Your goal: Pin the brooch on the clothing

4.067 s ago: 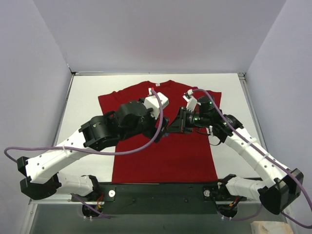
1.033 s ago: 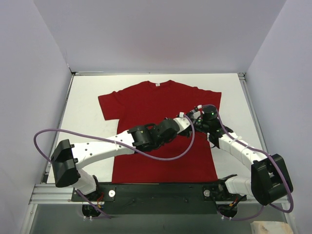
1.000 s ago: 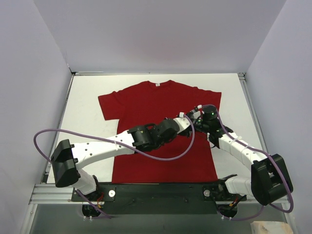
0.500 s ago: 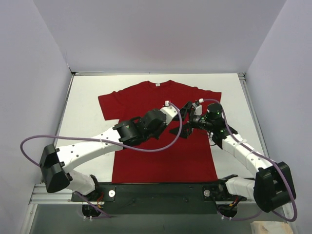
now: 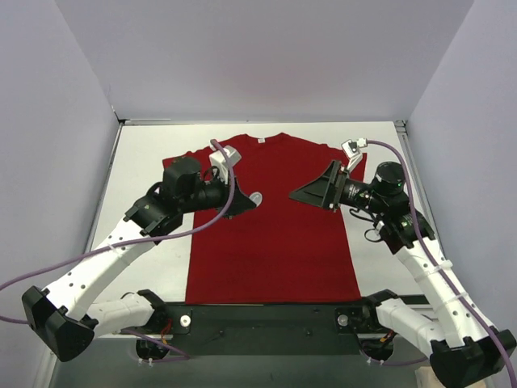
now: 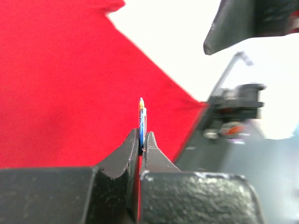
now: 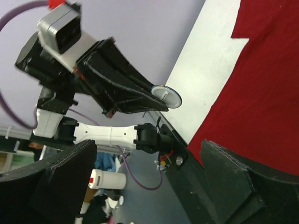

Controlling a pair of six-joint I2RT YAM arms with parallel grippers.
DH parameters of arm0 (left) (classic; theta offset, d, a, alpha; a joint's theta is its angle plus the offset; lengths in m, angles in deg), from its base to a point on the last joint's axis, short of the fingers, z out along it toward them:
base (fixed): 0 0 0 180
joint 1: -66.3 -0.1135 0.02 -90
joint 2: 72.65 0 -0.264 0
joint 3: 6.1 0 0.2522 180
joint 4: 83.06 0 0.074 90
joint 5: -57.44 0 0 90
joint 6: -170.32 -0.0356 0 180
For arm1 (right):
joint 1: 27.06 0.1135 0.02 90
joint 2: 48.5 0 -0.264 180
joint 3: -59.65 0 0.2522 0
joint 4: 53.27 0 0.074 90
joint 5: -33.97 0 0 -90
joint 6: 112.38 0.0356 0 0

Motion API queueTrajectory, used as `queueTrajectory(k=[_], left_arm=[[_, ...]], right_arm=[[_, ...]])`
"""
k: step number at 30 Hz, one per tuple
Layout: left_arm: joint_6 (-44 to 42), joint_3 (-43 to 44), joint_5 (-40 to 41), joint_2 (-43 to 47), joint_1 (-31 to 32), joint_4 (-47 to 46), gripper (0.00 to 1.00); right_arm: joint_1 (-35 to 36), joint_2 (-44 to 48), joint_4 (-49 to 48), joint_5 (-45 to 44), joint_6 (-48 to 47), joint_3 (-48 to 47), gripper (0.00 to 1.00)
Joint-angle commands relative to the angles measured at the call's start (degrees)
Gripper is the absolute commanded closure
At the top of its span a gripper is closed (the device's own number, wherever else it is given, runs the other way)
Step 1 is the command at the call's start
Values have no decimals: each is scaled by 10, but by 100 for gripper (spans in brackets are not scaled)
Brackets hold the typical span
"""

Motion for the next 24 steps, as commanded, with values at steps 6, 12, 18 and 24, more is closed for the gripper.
queueTrajectory(k=[6, 12, 18, 24], left_arm=[[163, -40, -301, 17, -53, -223, 100], [182, -40, -321, 10, -53, -257, 100], [182, -36, -347, 5, -53, -246, 100], [122, -1, -393, -19, -53, -139, 100]], right_arm=[[90, 6, -12, -25, -96, -34, 3], [136, -25, -41, -55, -89, -36, 18], [136, -34, -67, -54, -79, -39, 32], [136, -53, -60, -26, -87, -66, 41]])
